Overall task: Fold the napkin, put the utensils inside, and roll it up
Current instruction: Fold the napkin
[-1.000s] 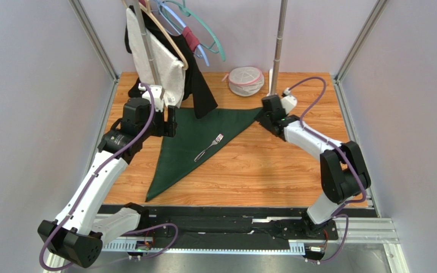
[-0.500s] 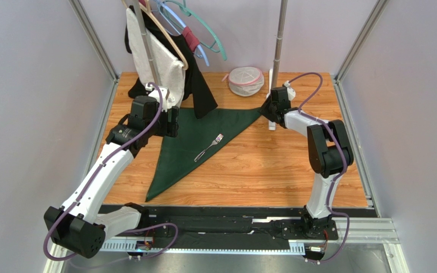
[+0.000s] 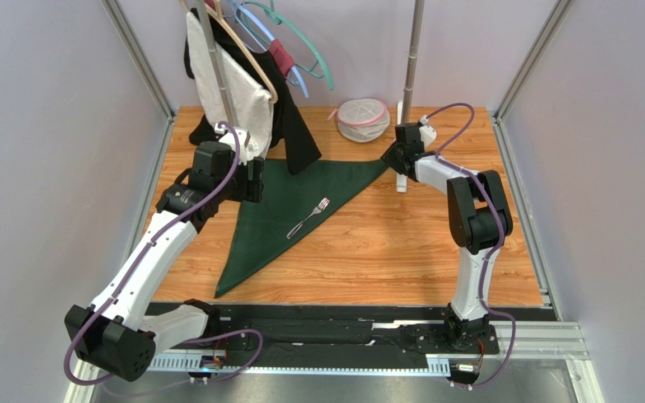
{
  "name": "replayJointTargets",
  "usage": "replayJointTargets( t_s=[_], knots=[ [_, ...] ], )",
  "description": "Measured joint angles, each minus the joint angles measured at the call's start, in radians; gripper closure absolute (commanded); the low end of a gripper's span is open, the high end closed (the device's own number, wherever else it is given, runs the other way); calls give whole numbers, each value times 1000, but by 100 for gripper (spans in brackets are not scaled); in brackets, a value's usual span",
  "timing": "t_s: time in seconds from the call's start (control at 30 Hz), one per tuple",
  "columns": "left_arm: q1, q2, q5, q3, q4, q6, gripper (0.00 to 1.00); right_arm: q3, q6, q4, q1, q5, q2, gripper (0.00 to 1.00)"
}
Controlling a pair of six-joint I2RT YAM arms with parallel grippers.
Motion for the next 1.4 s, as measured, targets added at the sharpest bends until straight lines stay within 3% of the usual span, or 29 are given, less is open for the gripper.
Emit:
replayJointTargets(
  t_s=[0.87,1.23,1.37,1.4],
  knots=[
    [0,-10,6,0,0,0,16,98,5,-93,0,80,98,66],
    [0,-10,10,0,0,0,16,131,5,-119,-2,116,124,82],
    [0,-10,11,0,0,0,16,138,3,-125,-5,118,127,92],
    [0,-10,13,0,0,0,16,140,2,-126,-6,118,129,99]
  ],
)
